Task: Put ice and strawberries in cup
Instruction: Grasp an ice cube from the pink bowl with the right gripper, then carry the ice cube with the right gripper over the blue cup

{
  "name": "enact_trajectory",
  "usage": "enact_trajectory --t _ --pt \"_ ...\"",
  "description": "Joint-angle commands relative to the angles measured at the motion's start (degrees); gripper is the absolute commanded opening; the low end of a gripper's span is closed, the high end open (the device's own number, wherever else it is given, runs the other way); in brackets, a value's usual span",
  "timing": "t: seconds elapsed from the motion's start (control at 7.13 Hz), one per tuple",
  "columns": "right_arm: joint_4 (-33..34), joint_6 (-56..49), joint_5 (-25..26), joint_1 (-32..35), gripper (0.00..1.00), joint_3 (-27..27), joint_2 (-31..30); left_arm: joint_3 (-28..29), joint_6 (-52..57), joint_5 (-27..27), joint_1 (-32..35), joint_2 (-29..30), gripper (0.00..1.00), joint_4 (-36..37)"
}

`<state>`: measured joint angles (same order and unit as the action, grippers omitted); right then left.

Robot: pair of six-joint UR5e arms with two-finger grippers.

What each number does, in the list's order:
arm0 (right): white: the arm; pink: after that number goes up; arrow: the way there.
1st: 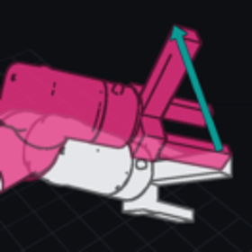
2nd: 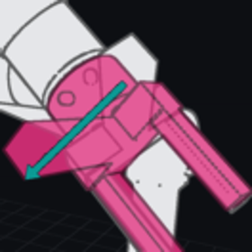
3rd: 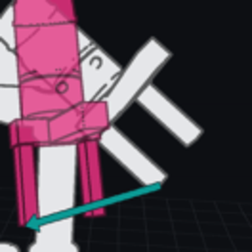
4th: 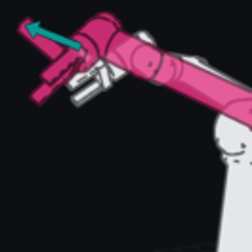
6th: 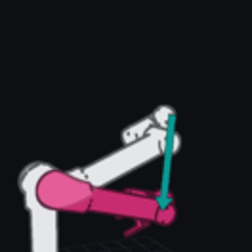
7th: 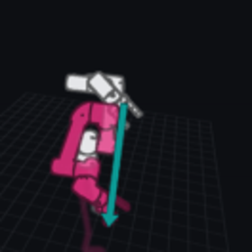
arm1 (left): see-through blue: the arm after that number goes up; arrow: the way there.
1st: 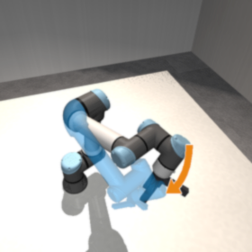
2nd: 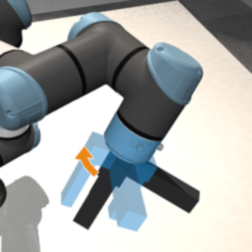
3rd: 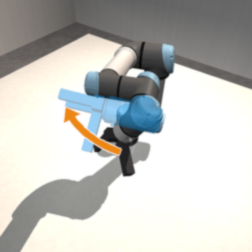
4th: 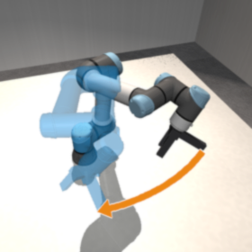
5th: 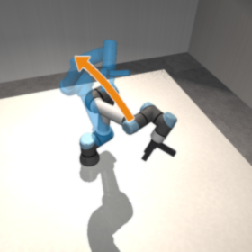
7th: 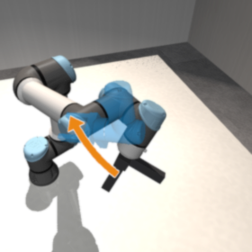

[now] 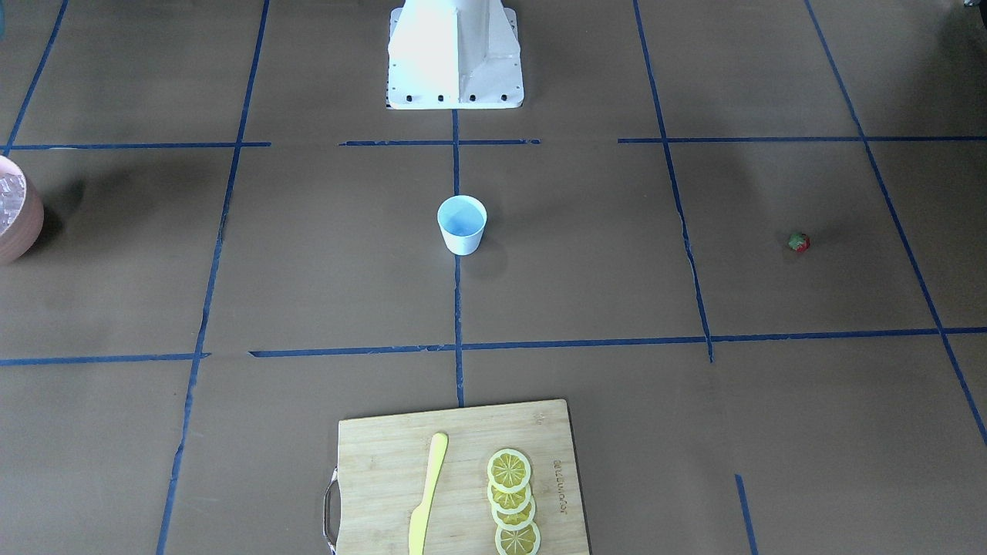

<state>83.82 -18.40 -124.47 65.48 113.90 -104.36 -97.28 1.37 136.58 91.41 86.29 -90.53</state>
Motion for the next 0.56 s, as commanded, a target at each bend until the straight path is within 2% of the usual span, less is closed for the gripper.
enact_trajectory --t 0.0,0.28,0.42 --pt "9.7 4.7 -2.9 0.3 0.00 3.6 8.7 0.0 -0.1 0.1 0.0 0.0 1.00 0.0" --pt "14.4 17.9 -5.3 -1.3 0.00 3.1 19.3 0.2 -0.1 0.0 -0.1 0.1 1.00 0.0" --pt "17.7 24.1 -5.3 -4.5 0.00 3.0 25.1 0.2 -0.1 0.0 -0.1 0.2 1.00 0.0"
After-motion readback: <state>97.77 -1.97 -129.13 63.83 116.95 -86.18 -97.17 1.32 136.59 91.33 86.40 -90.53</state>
